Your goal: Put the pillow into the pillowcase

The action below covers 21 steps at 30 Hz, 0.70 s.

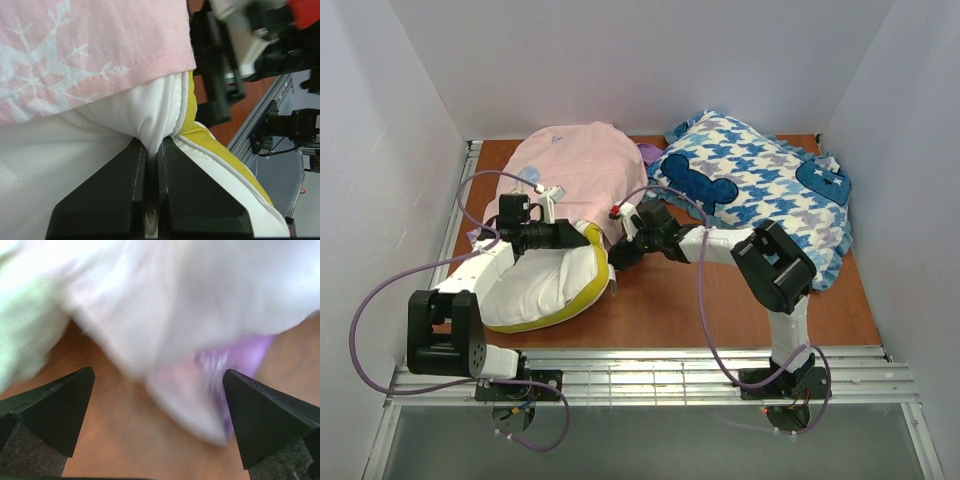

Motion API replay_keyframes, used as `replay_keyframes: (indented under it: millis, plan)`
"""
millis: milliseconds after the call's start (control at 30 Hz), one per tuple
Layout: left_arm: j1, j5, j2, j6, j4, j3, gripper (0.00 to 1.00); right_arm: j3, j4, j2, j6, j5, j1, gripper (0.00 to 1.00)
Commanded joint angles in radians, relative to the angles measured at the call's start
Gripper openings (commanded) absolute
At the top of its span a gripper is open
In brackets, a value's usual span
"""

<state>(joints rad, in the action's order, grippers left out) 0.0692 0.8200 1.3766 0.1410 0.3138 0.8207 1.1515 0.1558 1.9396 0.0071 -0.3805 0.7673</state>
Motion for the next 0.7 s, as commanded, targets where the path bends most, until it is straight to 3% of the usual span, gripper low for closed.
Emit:
replay_keyframes:
  millis: [0, 33, 100, 133, 200, 233, 333, 367, 400, 500, 567, 667]
  plan:
    - [-0.014, 0.097, -0.001, 0.038, -0.044, 0.083, 0.00, 0.121, 0.050, 0.117, -0.067, 0.132, 0.023, 0.95]
    - [-0.020, 0.096, 0.004, 0.046, -0.045, 0.092, 0.00, 0.144, 0.033, 0.137, -0.061, 0.137, 0.021, 0.90]
    - [-0.054, 0.110, 0.013, 0.092, -0.061, 0.116, 0.00, 0.186, -0.001, 0.159, -0.053, 0.091, 0.012, 0.45]
    - [-0.068, 0.110, 0.010, 0.117, -0.071, 0.124, 0.00, 0.188, -0.001, 0.148, -0.030, 0.048, -0.006, 0.02]
    - [-0.119, 0.070, -0.023, 0.160, -0.128, 0.164, 0.00, 0.182, -0.002, 0.050, 0.089, -0.091, -0.026, 0.01]
    - [-0.123, 0.033, -0.045, 0.151, -0.146, 0.187, 0.00, 0.172, 0.002, 0.003, 0.131, -0.236, -0.040, 0.01]
    - [-0.086, -0.125, -0.155, 0.045, -0.157, 0.261, 0.00, 0.131, 0.021, -0.223, 0.263, -0.426, -0.027, 0.01]
    - [-0.025, -0.234, -0.193, -0.025, -0.131, 0.262, 0.00, 0.110, 0.016, -0.310, 0.295, -0.448, -0.016, 0.01]
    - [0.118, -0.462, -0.203, -0.172, -0.108, 0.230, 0.00, 0.082, 0.008, -0.341, 0.313, -0.466, -0.011, 0.01]
    - [0.292, -0.680, -0.162, -0.262, -0.136, 0.038, 0.00, -0.085, -0.031, -0.409, 0.317, -0.520, -0.007, 0.01]
    - [0.345, -0.876, -0.113, -0.270, -0.272, -0.032, 0.00, -0.168, -0.090, -0.407, 0.301, -0.549, -0.006, 0.01]
    - [0.350, -1.010, 0.045, -0.189, -0.320, -0.006, 0.00, -0.240, -0.117, -0.410, 0.318, -0.586, -0.005, 0.01]
